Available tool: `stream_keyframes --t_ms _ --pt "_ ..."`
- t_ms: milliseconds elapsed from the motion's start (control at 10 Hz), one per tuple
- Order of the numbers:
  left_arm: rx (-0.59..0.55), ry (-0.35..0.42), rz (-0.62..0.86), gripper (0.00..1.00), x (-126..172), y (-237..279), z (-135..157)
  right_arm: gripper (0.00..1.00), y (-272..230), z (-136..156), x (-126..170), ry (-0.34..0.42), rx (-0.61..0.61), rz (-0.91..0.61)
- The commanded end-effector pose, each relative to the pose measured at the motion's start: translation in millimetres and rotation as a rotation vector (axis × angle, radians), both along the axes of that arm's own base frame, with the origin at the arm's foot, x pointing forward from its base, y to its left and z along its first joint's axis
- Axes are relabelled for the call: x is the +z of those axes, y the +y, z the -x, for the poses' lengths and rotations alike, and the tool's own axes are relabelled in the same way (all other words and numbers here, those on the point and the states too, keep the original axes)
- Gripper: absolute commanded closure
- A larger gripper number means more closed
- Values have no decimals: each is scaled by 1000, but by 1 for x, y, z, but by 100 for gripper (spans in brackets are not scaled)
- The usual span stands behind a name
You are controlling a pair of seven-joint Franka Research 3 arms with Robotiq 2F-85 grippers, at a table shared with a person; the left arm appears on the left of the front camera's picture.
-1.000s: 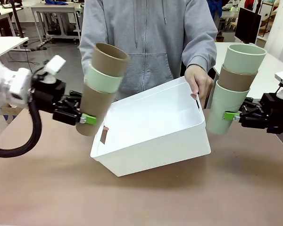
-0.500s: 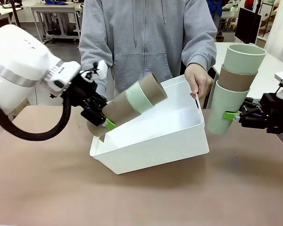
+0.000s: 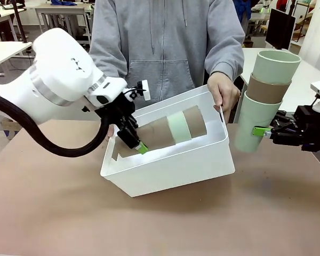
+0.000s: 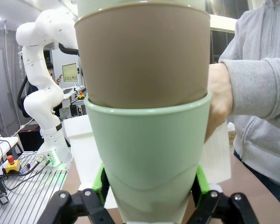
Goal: Stack the cups and store them in the basket.
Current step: Place the stack of Reusable plastic cups into the Pantry Basket.
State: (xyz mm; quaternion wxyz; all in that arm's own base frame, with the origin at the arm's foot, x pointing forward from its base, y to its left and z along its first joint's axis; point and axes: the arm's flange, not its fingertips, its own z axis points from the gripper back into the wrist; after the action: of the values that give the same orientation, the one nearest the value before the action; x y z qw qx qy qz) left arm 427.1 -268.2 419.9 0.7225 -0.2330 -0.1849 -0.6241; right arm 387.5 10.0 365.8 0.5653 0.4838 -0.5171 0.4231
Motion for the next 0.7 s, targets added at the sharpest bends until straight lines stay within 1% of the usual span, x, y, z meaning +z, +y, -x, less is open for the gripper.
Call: stream_keyframes --t_ms 0,100,400,600 --pt "11 13 -11 15 -3 -10 -8 14 1 -1 4 -9 -2 -3" --pt "5 19 -5 15 -10 -12 -8 14 1 -1 4 -9 -2 -3" --pt "-24 49 86 15 -25 -15 -5 14 1 -1 4 -9 -2 -3" --pt "-40 45 115 15 -37 -16 -5 14 1 -1 4 -9 -2 -3"
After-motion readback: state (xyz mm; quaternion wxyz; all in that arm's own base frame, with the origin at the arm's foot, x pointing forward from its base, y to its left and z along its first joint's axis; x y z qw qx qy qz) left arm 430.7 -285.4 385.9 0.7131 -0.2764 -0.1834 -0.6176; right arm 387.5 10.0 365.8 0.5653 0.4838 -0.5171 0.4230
